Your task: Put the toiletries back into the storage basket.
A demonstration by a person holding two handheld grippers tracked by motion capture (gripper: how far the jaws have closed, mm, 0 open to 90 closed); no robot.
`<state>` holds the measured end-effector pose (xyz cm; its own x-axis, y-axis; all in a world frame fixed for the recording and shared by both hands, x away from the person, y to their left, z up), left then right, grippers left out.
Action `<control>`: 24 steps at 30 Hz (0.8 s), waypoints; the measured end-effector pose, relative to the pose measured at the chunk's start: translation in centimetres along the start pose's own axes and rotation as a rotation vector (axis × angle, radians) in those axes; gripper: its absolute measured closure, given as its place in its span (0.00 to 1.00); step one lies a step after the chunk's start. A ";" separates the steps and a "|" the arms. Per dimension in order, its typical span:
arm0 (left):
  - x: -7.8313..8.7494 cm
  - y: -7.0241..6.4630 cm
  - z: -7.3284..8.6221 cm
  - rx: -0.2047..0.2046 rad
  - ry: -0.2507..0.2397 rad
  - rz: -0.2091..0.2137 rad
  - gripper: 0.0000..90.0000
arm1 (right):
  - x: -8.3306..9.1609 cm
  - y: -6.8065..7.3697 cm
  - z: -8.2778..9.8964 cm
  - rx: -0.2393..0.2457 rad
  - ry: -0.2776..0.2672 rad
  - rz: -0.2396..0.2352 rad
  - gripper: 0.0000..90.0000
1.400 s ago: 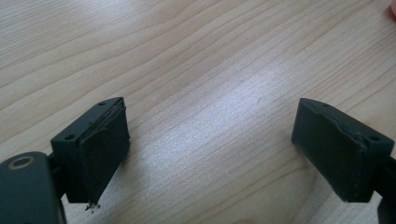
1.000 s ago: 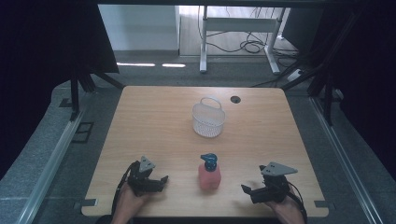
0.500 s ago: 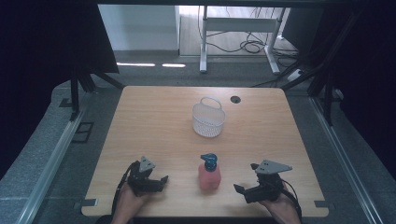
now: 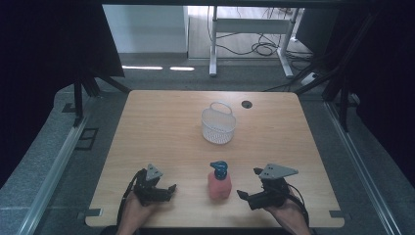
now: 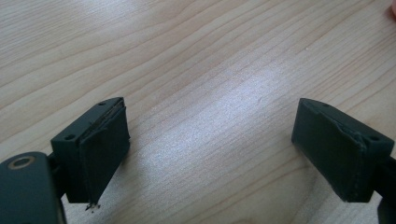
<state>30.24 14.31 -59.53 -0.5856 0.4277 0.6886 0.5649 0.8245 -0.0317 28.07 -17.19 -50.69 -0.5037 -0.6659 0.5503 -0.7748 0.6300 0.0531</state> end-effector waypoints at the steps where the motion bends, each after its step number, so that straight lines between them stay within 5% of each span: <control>1: 0.0 0.0 0.0 0.000 0.000 0.000 0.12 | -0.2 0.3 -0.2 0.004 -0.001 -0.008 0.05; 17: 0.0 0.0 0.0 0.002 -0.001 -0.002 0.12 | -1.6 2.0 -2.1 0.039 0.005 -0.079 0.08; 24: 0.0 0.0 0.0 0.001 0.000 -0.002 0.12 | -2.5 2.7 -3.1 0.066 0.005 -0.117 0.19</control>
<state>30.22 14.32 -59.53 -0.5868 0.4260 0.6886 0.5631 0.8258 -0.0310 28.45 -12.60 -49.41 -0.4064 -0.7311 0.5481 -0.8519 0.5201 0.0622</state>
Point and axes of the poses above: each handheld gripper's, and its own axes: x roughly backward along the jaws, z roughly out of its underside, y roughly to its left, the point moved 7 cm from there along -x, roughly forward along the jaws, and after that the axes turned 3 degrees about -y, right-handed, at the moved point
